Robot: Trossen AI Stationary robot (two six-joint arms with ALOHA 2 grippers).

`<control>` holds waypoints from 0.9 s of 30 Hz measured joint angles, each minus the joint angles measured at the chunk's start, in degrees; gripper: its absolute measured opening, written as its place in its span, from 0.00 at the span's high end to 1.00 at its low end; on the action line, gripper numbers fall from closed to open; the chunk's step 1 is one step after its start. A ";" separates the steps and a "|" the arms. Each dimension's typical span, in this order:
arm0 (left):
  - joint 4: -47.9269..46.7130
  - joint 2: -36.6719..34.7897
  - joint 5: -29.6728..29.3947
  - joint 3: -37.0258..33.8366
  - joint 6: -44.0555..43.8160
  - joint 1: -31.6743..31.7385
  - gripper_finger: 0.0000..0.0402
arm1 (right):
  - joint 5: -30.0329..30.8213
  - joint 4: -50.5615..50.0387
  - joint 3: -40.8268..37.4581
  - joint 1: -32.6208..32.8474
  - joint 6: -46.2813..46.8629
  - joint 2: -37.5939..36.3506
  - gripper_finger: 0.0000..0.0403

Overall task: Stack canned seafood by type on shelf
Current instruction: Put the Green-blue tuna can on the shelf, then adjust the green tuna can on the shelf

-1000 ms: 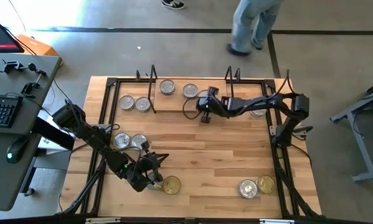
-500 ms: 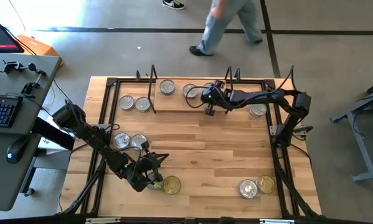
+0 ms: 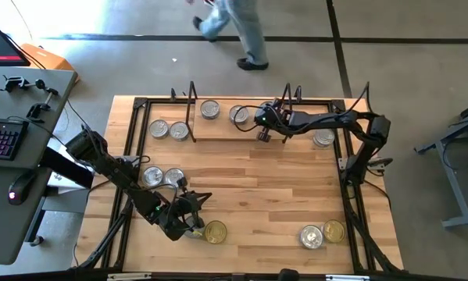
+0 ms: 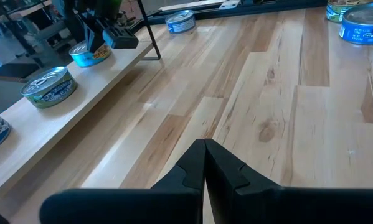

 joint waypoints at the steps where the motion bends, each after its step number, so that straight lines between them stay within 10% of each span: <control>1: 0.00 0.00 -0.01 0.00 0.01 0.00 1.00 | 0.00 0.00 0.00 -0.01 0.02 0.00 1.00; 11: 0.00 0.00 0.00 0.00 0.00 0.00 1.00 | 0.23 0.10 -0.01 -0.01 1.18 0.04 0.98; 27: 0.02 0.00 -0.01 0.00 -0.02 -0.02 1.00 | -0.59 2.72 -0.11 1.95 2.03 -2.22 0.67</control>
